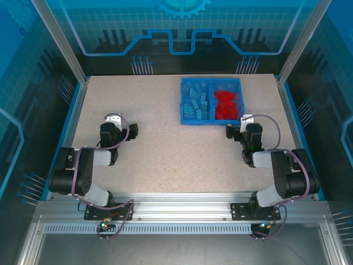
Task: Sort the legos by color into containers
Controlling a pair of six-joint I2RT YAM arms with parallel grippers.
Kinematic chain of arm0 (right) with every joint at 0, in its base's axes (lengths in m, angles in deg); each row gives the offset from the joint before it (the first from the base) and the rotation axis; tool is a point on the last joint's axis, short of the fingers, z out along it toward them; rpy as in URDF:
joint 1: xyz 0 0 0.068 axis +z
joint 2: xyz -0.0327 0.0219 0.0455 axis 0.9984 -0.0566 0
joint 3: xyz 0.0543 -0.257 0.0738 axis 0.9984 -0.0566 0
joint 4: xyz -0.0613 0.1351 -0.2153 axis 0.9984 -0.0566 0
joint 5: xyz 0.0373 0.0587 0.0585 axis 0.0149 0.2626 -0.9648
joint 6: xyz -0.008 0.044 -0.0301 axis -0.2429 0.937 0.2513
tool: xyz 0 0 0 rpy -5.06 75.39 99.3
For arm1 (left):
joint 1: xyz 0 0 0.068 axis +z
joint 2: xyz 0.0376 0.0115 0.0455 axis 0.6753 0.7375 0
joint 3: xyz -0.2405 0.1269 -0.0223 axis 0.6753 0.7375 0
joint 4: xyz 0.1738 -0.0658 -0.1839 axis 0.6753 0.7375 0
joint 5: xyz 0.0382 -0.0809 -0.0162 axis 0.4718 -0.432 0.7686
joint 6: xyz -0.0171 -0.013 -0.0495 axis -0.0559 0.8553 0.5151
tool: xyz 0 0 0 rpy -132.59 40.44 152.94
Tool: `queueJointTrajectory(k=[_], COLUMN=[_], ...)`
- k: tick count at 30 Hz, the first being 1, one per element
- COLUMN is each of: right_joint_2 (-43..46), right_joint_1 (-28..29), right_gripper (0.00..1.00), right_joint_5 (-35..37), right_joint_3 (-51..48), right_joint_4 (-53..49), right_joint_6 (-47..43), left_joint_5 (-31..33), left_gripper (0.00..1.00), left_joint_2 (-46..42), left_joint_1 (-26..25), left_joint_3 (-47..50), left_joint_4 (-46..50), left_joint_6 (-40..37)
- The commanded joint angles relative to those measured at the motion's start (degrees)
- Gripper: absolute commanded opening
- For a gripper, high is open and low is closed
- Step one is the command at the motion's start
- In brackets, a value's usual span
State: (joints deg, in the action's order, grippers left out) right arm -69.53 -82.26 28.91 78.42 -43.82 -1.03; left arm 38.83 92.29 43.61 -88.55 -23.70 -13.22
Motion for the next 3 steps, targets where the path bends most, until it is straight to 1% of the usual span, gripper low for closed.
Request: queueJointTrajectory(k=[1, 3], right_joint_2=[-0.43, -0.38], right_joint_1=[0.58, 0.56], right_gripper=[1.00, 1.00], right_joint_5=[0.80, 0.68], right_joint_3=[1.36, 1.32], right_joint_4=[1.64, 1.74], right_joint_6=[-0.93, -0.89], left_joint_5=[-1.68, -1.73], left_gripper=[0.99, 0.99], left_joint_2=[-0.43, -0.38], left_joint_1=[0.21, 0.19], left_joint_3=[0.08, 0.09], left_joint_4=[-2.24, -2.16], left_joint_6=[-0.20, -0.20])
